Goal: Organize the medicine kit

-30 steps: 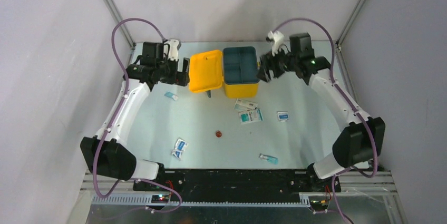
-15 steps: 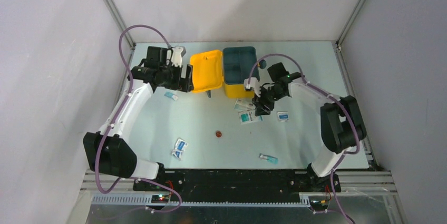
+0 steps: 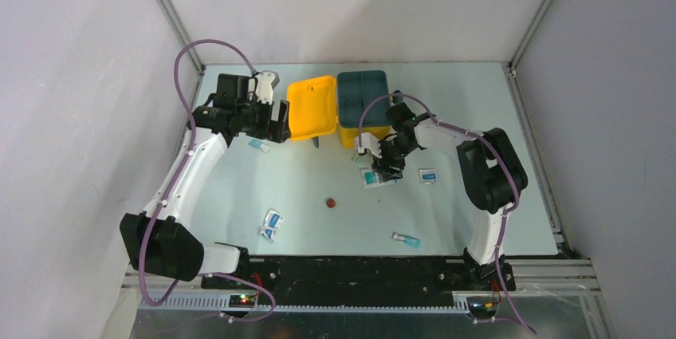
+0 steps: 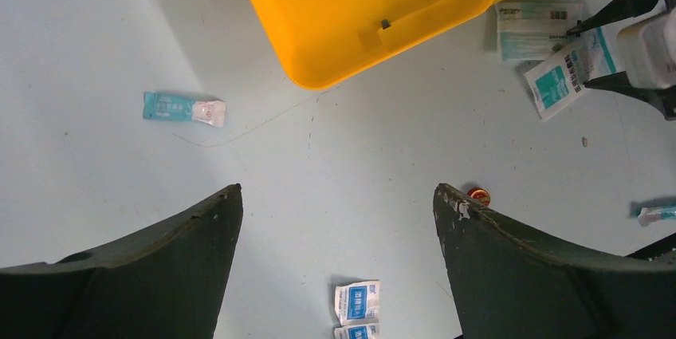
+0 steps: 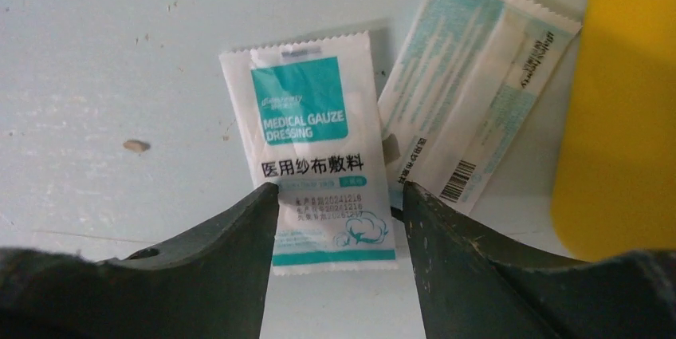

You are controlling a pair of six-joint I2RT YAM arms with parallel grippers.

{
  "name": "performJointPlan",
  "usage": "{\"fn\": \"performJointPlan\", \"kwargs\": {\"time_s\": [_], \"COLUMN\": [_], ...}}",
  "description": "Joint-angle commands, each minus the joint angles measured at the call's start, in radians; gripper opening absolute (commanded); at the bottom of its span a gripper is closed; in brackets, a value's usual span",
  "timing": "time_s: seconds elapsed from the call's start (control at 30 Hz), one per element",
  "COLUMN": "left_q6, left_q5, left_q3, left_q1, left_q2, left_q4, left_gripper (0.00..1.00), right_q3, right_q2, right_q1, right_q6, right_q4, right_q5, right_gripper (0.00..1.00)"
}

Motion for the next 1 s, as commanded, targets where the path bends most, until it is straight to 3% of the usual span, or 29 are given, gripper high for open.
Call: {"fn": "performJointPlan", "kwargs": {"time_s": [0.0, 0.1, 0.2, 0.4, 0.53, 0.73, 0.97], "left_q6": [0.024, 0.021, 0.019, 0.008, 0.001, -0.002, -0.004], "left_q5": [0.021, 0.023, 0.026, 0.034, 0.041, 0.042, 0.046], "left_q3": [0.024, 0.037, 0.046, 0.045, 0.048, 0.063, 0.076], "left_q1": [0.006, 0.006, 0.007, 0.006, 0.006, 0.005, 0.006], "left_q2": [-0.012, 0.003, 0.012, 0.017, 0.028, 0.046, 0.066], "left_q4": [0.017, 0.021, 0.023, 0.025, 0.025, 0.027, 0.027], "left_gripper": [0.93, 0.93, 0.93, 0.93, 0.93, 0.93, 0.92], "right_q3": [0.048, 0.077, 0.097, 0.110, 0.115, 0.191, 0.417], "right_q2": [0.055, 0.095, 0.119, 0.029, -0.080, -0.225, -0.208], "right_q1": [0.054, 0.073, 0.083, 0.063, 0.033, -0.020, -0.059], "right_q6": [-0.089, -0.100, -0.099, -0.057, -0.016, 0.058, 0.217], "right_q4": [-0.061, -0.111, -0.154, -0.203, -0.226, -0.258, -0.288], "right_q5": [0.088, 0.130, 0.146, 0.127, 0.078, -0.067, -0.245], "right_gripper": [0.63, 0.54, 0.38, 0.09, 0.02, 0.00, 0.00]}}
